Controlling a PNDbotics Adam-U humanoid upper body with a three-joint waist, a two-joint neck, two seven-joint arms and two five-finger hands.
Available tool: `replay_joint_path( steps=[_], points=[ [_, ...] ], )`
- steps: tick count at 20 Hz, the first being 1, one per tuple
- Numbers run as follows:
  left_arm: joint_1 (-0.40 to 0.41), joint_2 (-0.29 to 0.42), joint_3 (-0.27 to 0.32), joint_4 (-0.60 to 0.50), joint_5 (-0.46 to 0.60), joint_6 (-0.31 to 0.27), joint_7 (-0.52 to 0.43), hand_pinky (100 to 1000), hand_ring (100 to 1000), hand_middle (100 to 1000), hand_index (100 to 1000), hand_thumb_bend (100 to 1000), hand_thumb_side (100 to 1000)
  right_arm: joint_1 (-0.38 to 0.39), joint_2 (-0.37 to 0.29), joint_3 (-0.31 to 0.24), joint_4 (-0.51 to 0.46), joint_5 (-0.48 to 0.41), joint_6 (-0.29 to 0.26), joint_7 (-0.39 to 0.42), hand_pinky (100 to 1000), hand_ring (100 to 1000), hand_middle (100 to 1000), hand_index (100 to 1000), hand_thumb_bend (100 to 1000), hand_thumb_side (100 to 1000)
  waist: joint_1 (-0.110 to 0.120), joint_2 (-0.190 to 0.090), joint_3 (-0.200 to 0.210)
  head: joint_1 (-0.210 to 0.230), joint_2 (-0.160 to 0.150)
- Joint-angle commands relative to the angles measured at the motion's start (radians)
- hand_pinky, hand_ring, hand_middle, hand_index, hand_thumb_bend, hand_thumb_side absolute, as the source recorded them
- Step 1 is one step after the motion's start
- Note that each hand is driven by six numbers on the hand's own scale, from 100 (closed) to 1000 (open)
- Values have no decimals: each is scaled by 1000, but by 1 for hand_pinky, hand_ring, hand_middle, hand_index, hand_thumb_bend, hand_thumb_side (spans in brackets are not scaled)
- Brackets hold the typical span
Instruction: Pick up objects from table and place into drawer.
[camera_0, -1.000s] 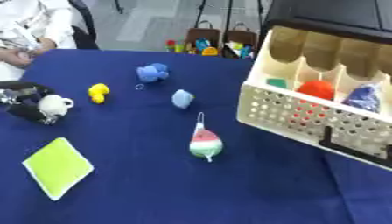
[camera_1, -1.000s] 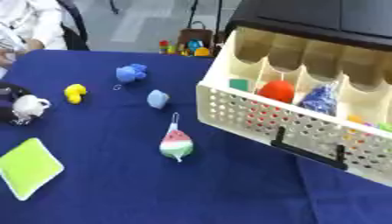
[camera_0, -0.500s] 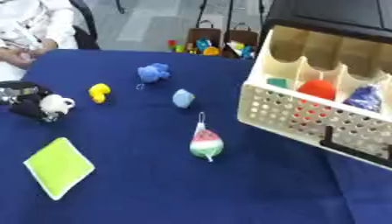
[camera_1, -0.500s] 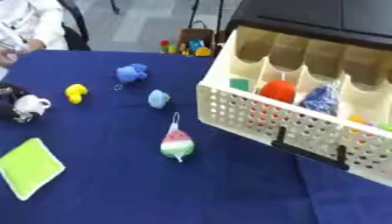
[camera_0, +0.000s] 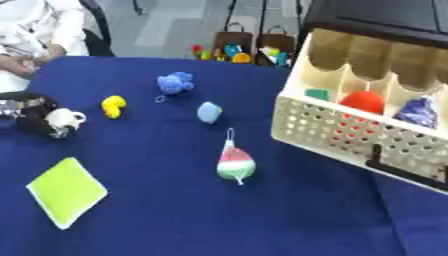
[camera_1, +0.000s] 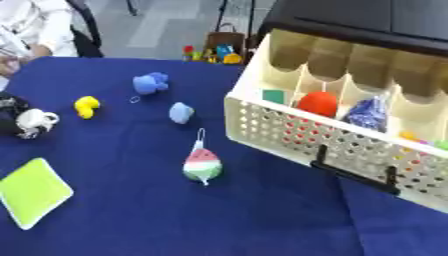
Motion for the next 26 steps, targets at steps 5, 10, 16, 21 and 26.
replay_joint_path(
  steps=[5,10,16,21,26],
  points=[
    [-8,14,0,7,-4,0,-20,548,729,644,791,269,454,-10,-13,-8,-7,2,-2,-11,457,557,525,703,100,906,0,-13,-1,4,-12],
    [-13,14,6,1,-7,5,-15,504,688,599,748,155,435,-9,-11,-7,-7,2,-1,-11,457,557,524,703,100,906,1,-14,0,2,-12],
    [-16,12,7,-7,-24,22,61,483,670,578,727,100,391,-7,-9,-7,-7,0,0,-9,460,557,527,703,100,906,4,-18,2,1,-10],
    [-22,14,1,-4,-21,16,78,483,667,574,723,100,379,-3,-9,-8,-7,-2,1,-8,465,558,530,704,100,905,6,-27,5,0,-4],
    [-37,21,-4,-24,-21,9,78,483,669,575,723,100,348,0,-8,-7,-7,-4,1,-5,472,559,535,704,100,905,10,-38,9,-2,5]
  ],
)
